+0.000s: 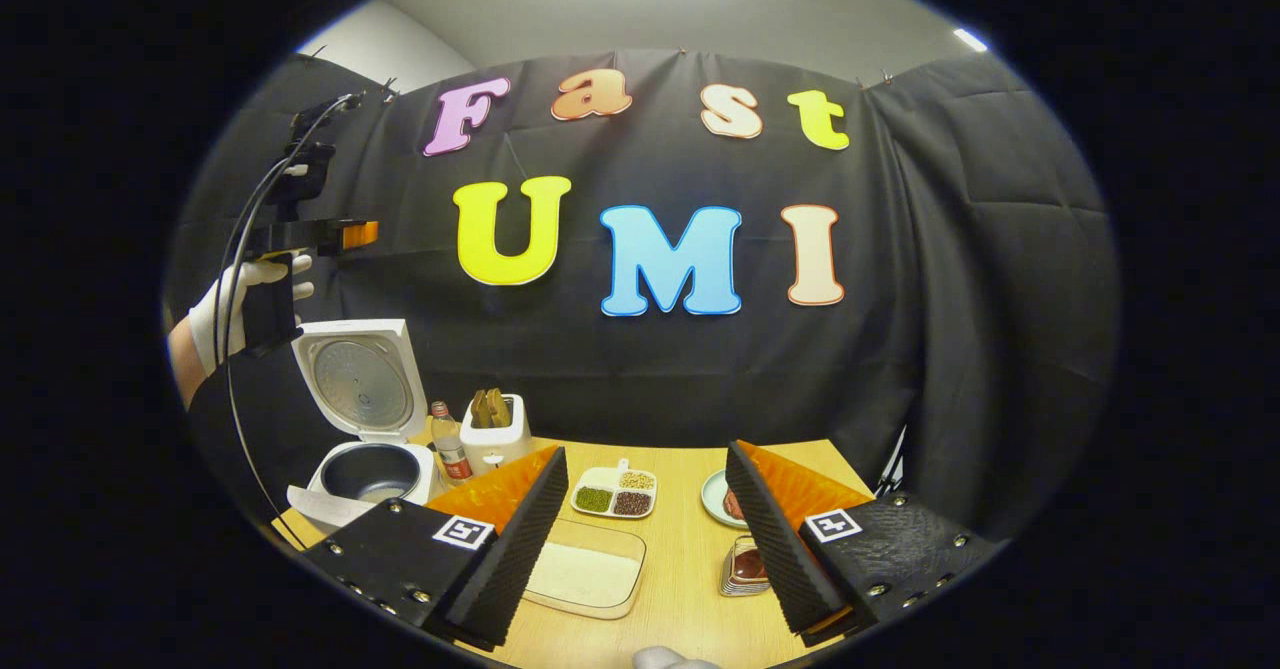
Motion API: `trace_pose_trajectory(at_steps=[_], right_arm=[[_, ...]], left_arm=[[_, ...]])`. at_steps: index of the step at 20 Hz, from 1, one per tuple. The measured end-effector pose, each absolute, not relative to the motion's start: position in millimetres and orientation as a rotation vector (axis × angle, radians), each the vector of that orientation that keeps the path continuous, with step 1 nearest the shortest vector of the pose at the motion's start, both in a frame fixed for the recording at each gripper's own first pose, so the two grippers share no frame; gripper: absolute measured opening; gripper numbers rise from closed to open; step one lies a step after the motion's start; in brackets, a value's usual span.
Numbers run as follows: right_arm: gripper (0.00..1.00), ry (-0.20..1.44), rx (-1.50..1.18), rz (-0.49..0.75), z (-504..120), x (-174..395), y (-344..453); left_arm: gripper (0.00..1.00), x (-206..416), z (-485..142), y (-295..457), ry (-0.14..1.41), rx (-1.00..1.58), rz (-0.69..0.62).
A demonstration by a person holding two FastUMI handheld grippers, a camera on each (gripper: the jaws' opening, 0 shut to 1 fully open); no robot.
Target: Close the left gripper, press the button to open the rice cooker; take a wooden spoon from the chopstick holder with the right hand, scoop a spoonful of rice and pour it into the rice cooker, then put the wooden spoon back into the chopstick holder.
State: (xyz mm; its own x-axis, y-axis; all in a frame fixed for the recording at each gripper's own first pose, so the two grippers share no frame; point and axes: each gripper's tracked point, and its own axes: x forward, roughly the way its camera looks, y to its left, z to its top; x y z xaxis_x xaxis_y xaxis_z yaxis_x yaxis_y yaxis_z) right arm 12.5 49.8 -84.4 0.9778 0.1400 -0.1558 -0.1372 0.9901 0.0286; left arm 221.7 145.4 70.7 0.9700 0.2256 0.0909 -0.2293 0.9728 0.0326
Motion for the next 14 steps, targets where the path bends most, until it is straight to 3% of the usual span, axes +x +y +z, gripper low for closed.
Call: trace_pose_trajectory(at_steps=[4,10,14], right_arm=[[0.98,0.213,0.024,0.154,-97.4,18.4,56.0],[0.97,0.239,0.023,0.172,-104.8,20.9,57.2],[0.97,0.242,0.039,0.197,-105.2,22.0,58.2]], left_arm=[[0.95,272.8,11.2,185.2,0.062,-0.007,0.295],[0.95,288.5,-78.7,203.8,0.32,-0.063,0.32],[0.98,276.8,-79.5,194.1,0.328,-0.072,0.322]])
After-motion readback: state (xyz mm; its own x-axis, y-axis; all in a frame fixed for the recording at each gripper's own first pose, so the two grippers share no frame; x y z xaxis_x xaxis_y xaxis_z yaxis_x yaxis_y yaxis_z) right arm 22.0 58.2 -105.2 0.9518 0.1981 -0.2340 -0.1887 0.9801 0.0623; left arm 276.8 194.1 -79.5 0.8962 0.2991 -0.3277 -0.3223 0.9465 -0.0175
